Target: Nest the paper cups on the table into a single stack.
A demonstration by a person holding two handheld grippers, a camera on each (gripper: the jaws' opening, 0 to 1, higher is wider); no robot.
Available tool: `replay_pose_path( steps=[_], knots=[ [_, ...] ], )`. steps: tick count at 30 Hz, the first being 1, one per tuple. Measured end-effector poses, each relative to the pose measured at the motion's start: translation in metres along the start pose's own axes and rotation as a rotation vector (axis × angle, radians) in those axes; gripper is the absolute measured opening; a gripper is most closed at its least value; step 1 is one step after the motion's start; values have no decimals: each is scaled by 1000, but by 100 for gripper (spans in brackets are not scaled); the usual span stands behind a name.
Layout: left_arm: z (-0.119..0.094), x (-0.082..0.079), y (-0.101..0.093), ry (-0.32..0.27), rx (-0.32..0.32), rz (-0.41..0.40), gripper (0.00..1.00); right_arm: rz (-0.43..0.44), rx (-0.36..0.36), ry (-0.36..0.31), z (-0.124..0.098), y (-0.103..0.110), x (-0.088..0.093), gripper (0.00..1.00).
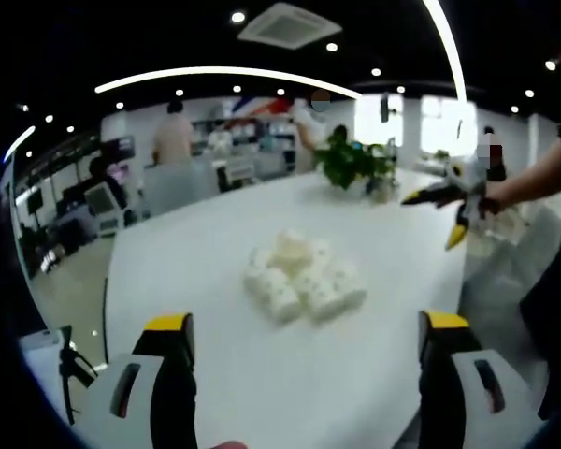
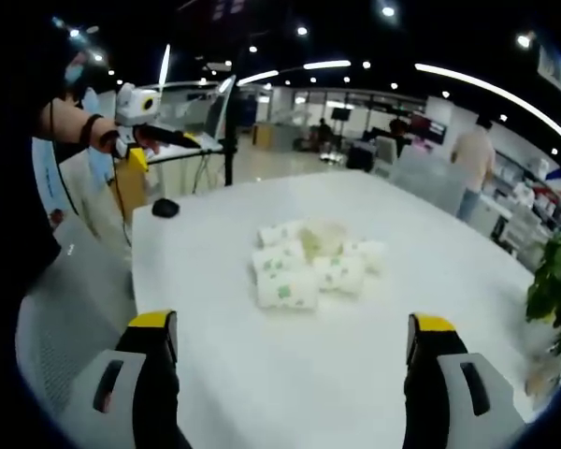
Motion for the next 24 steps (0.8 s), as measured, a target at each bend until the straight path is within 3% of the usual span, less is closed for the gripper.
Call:
replay_pose_path(
  steps=[24],
  knots=[
    [0, 9, -1, 18, -15, -8, 98, -24, -76, -9, 10, -9, -7, 100]
  ],
)
Point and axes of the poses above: the point that each gripper's makers call its tool centre point, and the gripper's own axes: z roughly forward along the fingers, y roughly to its left, x roughly out of its underside, the point moved 1 cm from there along -z, roughly backward along the fingers, and after that the axes turned 14 degrees about y, right-handed, at the moved point
